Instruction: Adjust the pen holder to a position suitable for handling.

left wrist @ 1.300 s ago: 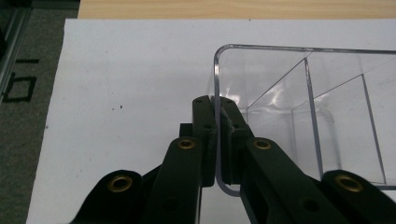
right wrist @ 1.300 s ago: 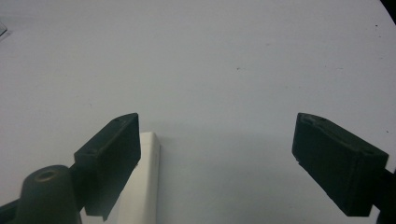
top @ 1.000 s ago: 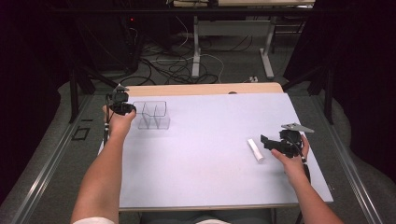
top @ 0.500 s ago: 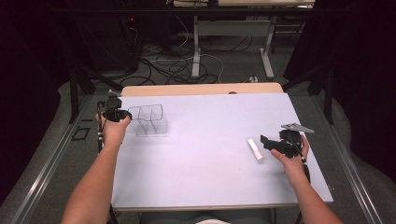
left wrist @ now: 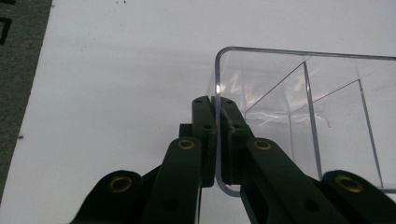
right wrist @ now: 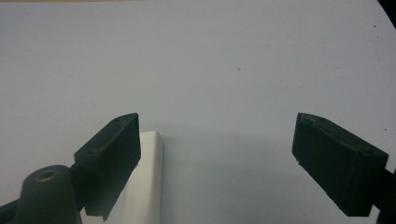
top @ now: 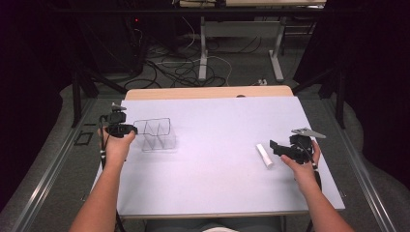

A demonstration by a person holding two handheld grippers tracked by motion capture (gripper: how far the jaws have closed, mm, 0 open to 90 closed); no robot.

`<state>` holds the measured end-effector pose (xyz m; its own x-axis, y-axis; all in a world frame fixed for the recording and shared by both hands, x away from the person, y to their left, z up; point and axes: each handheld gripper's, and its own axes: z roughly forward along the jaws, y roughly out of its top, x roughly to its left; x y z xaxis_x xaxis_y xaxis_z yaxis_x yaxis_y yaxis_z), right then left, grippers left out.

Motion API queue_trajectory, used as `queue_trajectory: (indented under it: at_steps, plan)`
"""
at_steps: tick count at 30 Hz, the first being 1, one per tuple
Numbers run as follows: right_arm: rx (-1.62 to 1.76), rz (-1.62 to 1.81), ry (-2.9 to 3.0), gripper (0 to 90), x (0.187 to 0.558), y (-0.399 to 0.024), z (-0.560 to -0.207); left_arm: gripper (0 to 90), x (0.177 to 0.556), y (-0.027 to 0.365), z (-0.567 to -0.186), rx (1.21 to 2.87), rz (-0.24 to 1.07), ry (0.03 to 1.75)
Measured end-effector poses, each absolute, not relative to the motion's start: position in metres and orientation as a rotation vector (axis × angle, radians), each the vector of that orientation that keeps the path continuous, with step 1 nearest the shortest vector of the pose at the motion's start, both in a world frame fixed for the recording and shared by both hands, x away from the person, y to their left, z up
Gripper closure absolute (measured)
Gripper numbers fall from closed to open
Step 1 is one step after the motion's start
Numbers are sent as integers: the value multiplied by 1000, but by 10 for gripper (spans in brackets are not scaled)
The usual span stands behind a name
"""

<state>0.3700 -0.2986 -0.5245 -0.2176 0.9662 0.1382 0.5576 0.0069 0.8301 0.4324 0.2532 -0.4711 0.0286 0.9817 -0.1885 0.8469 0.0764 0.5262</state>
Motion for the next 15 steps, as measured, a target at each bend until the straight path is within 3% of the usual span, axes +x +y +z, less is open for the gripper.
queue_trajectory:
  at_steps: [10,15]
  plan:
    - [1545,1120,1810,147,369,-300,-523,879,413,239,-462,1874,439,1887]
    - [1543,1125,1806,147,369,-302,-522,876,406,241,-465,1863,392,1895]
